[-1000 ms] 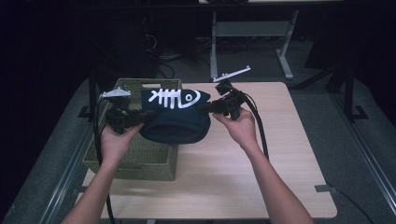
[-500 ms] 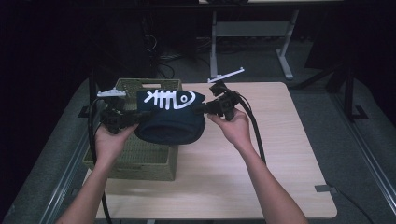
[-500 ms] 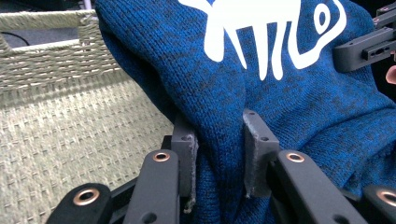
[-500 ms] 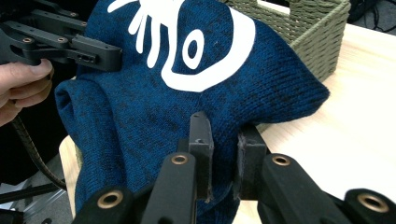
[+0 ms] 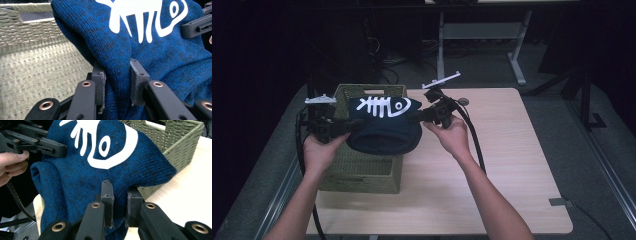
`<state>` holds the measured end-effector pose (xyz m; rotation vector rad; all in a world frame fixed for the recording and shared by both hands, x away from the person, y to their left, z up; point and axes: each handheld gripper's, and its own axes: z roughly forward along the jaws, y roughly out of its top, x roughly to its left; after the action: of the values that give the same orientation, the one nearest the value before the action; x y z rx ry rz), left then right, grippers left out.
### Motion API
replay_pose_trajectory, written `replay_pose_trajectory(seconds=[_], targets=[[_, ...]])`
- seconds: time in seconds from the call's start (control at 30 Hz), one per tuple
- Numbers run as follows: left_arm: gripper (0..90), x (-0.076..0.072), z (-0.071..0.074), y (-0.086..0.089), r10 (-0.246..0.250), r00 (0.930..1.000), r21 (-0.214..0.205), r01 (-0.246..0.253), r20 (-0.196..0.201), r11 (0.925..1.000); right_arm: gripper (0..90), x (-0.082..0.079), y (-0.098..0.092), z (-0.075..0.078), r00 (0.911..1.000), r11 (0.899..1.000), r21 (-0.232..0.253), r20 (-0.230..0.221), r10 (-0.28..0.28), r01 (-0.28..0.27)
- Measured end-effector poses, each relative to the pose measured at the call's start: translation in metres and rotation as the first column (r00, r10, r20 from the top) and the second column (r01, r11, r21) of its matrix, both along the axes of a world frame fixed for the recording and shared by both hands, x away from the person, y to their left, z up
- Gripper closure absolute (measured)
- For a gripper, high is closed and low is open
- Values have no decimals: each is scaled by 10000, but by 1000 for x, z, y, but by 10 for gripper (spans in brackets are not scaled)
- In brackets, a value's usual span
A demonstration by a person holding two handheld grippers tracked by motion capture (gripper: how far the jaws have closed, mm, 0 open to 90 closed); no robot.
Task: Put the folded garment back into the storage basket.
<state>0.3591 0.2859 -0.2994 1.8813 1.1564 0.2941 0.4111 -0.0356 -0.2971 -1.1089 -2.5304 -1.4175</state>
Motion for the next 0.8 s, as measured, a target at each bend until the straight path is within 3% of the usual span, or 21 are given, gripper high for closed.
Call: replay_pose_trajectory(seconds=[0.8], targets=[[695, -3, -3, 42, 492, 9988, 27, -492, -86, 9988, 793, 6, 46, -5, 9995, 9995, 107, -12, 303, -303]])
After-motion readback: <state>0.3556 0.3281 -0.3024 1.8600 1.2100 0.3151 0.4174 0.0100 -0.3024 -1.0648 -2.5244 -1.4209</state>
